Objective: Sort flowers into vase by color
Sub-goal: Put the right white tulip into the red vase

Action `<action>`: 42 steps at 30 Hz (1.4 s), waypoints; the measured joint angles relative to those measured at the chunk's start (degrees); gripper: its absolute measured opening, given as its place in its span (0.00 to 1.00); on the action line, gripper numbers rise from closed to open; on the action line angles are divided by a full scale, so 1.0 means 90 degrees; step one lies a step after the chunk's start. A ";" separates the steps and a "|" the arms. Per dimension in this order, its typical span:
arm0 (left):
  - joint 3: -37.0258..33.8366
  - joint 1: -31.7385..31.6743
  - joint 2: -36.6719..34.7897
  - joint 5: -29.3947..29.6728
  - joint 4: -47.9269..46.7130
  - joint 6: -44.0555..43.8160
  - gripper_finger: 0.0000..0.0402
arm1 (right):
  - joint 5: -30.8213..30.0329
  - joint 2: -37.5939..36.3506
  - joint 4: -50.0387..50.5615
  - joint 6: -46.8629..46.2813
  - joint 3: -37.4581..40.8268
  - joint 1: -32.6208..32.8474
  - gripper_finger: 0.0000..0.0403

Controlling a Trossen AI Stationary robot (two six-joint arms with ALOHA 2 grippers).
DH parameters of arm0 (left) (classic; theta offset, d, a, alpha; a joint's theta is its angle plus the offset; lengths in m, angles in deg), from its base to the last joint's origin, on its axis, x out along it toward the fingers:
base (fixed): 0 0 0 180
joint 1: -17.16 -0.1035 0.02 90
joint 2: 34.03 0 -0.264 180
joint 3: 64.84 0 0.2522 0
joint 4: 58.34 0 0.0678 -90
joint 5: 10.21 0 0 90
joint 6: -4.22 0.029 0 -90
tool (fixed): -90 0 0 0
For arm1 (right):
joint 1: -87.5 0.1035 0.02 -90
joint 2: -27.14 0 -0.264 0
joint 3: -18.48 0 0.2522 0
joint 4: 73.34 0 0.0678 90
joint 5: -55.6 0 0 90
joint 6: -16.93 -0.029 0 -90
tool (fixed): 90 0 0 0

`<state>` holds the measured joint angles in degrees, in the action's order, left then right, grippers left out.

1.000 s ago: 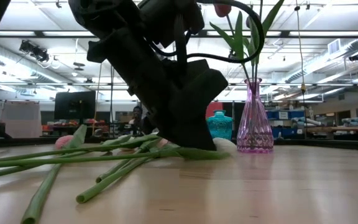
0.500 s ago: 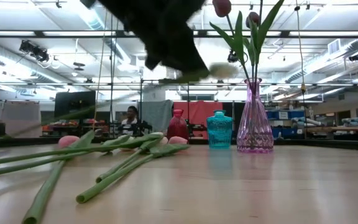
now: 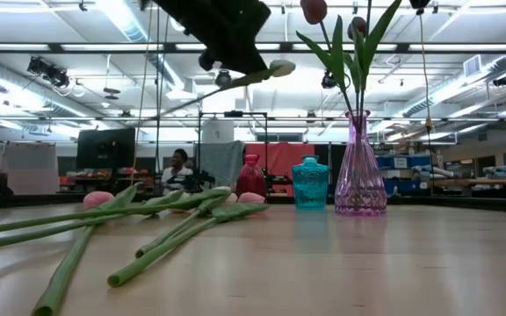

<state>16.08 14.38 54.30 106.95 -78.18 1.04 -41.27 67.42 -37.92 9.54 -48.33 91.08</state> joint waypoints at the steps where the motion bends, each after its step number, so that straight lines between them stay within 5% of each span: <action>1: 0.0000 -0.0160 -0.0002 -0.0168 0.0170 0.0093 0.05 | -0.0084 -0.0069 -0.0224 0.0122 0.0111 0.0076 0.42; 10: 0.0000 -0.1192 0.0010 -0.1374 0.1661 0.0720 0.05 | -0.0397 -0.0442 -0.2051 0.0834 0.1240 0.0425 0.42; 29: -0.0005 -0.1975 0.0903 -0.3305 0.4822 0.1639 0.05 | -0.0450 -0.0475 -0.4914 0.1206 0.3306 0.0429 0.42; 42: -0.0002 -0.2718 0.1201 -0.4494 0.6896 0.1216 0.05 | -0.0666 -0.0404 -0.7422 0.1495 0.4954 0.0415 0.42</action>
<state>16.05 -10.08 65.10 66.51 -16.12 11.98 -47.26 63.78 -104.72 23.00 -3.75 94.82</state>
